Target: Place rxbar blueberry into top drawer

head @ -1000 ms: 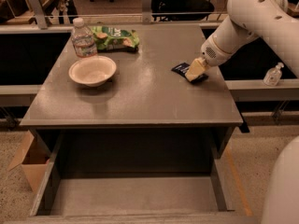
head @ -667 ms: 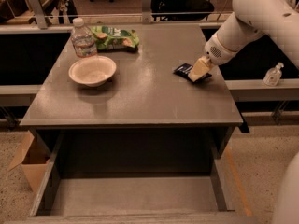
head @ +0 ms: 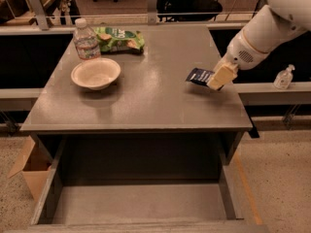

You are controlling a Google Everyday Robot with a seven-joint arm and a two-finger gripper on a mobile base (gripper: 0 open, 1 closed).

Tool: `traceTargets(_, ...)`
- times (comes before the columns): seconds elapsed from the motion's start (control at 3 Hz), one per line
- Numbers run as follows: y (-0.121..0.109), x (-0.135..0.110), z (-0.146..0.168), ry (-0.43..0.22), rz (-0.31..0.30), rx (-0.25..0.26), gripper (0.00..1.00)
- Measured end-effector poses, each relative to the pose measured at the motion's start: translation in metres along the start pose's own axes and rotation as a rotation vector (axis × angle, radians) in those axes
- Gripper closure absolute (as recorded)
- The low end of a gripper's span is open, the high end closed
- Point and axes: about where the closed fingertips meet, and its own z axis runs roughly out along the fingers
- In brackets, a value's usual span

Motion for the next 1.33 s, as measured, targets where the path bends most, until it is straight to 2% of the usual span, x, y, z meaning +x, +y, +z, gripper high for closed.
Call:
traceTargets(0.33,0.041,0.005,-0.015,-0.026,-0.117,-0.079,1.0)
traceTargets(0.67,0.048,0.001,-0.013,-0.027,-0.128,-0.083,1.0)
traceTargets(1.0,0.072,-0.01,-0.013,-0.039,-0.169,-0.086,1.0)
traceTargets(1.33,0.106,-0.022,-0.016,-0.054,-0.211,-0.101,1.0)
